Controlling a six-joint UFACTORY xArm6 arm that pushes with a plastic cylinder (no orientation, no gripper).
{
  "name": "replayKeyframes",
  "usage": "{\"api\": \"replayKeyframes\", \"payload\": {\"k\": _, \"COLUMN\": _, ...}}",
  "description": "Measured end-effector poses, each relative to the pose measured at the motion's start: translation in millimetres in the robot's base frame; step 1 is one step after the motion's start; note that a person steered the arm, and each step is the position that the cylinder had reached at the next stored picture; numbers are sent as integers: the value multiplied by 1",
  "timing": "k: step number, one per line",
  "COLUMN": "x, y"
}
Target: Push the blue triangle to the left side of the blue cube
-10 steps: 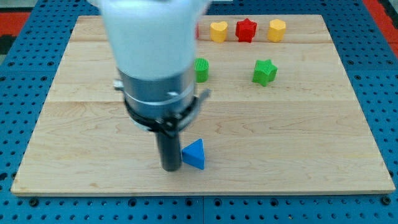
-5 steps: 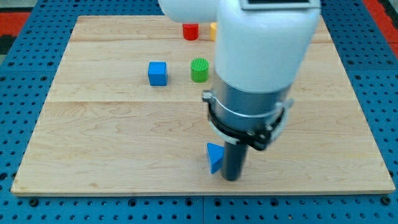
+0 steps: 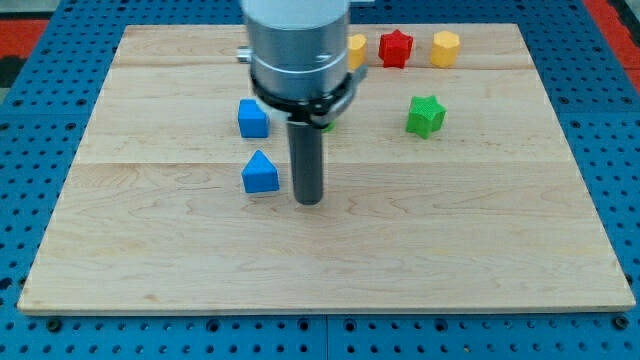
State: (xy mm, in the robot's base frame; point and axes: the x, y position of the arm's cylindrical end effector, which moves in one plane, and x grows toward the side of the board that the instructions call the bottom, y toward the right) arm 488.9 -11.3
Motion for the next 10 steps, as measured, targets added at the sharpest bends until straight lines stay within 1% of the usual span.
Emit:
{"api": "replayKeyframes", "payload": {"k": 1, "x": -14, "y": -32}}
{"api": "replayKeyframes", "payload": {"k": 2, "x": -29, "y": -96}}
{"api": "replayKeyframes", "payload": {"k": 3, "x": -29, "y": -130}}
{"api": "replayKeyframes", "payload": {"k": 4, "x": -19, "y": -169}}
{"api": "replayKeyframes", "payload": {"k": 5, "x": -35, "y": -171}}
{"api": "replayKeyframes", "payload": {"k": 6, "x": -48, "y": -134}}
{"api": "replayKeyframes", "payload": {"k": 7, "x": -55, "y": -112}}
{"api": "replayKeyframes", "payload": {"k": 8, "x": -62, "y": -124}}
{"api": "replayKeyframes", "payload": {"k": 9, "x": -51, "y": -151}}
{"api": "replayKeyframes", "payload": {"k": 10, "x": -63, "y": -169}}
